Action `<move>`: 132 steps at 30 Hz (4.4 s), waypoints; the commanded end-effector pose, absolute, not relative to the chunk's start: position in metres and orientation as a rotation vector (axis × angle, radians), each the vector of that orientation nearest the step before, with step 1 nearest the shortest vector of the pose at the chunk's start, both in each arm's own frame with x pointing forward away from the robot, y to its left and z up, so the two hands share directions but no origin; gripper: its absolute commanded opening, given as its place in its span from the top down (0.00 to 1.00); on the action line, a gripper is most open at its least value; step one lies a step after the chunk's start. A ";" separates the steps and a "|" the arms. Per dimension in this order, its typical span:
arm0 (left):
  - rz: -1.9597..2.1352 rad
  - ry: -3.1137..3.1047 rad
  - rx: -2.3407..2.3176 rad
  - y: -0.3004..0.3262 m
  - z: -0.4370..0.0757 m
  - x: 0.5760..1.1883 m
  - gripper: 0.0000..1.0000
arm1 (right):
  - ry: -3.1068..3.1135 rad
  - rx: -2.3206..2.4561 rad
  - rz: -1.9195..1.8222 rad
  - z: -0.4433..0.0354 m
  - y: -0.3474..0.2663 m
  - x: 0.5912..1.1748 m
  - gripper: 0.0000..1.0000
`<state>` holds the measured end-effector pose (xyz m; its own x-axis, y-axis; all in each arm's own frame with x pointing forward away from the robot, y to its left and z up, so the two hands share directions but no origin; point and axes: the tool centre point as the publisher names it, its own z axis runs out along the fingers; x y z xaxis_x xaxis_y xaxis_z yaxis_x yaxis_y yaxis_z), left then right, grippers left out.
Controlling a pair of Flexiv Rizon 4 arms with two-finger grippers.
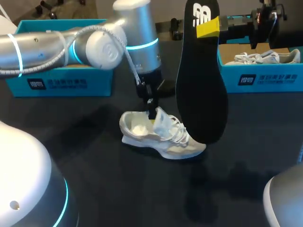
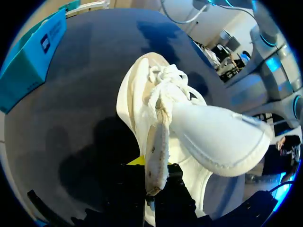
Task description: Take the shoe out of the shoebox, open the shoe tongue, remove and reinsert the insole, then place the shoe into the shoebox
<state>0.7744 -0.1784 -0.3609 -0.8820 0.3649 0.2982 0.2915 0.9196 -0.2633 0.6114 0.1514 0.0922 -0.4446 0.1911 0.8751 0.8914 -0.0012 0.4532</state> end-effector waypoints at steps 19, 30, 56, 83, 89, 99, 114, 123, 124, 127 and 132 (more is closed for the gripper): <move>0.032 -2.275 -1.597 -0.176 -0.316 0.783 1.00 | -1.680 -1.125 -1.486 0.094 0.155 0.615 1.00; 0.032 -2.275 -1.597 -0.176 -0.316 0.783 1.00 | -1.680 -1.125 -1.486 0.094 0.155 0.615 1.00; -0.050 -2.066 -1.856 -0.209 -0.329 0.786 1.00 | -1.680 -1.125 -1.486 0.094 0.155 0.615 1.00; -0.030 -1.894 -1.906 -0.230 -0.375 0.759 0.67 | -1.680 -1.125 -1.486 0.094 0.155 0.615 1.00; 0.025 -1.904 -1.907 -0.234 -0.370 0.762 0.29 | -1.680 -1.125 -1.486 0.094 0.155 0.615 1.00; 0.123 -2.013 -1.967 -0.239 -0.330 0.775 0.00 | -1.669 -1.152 -1.465 0.094 0.154 0.621 1.00; 0.267 -2.250 -2.031 -0.232 -0.257 0.794 0.00 | -1.614 -1.228 -1.462 0.101 0.115 0.663 1.00; 0.422 -2.370 -2.089 -0.213 -0.216 0.799 0.00 | -1.530 -1.264 -1.445 0.092 0.096 0.682 1.00; 0.430 -2.381 -2.099 -0.210 -0.211 0.799 0.00 | -1.522 -1.267 -1.442 0.090 0.095 0.684 1.00; 0.452 -2.425 -2.129 -0.203 -0.198 0.796 0.00 | -1.496 -1.279 -1.423 0.084 0.090 0.691 1.00; 0.527 -2.492 -2.173 -0.188 -0.176 0.794 0.00 | -1.458 -1.310 -1.401 0.074 0.087 0.703 1.00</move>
<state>0.8039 -0.2097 -0.1866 -0.1278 0.9854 -0.1123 0.9846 0.1125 -0.1337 0.6950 0.0848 0.0789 -0.2371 0.1871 0.9533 0.9595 -0.1083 0.2599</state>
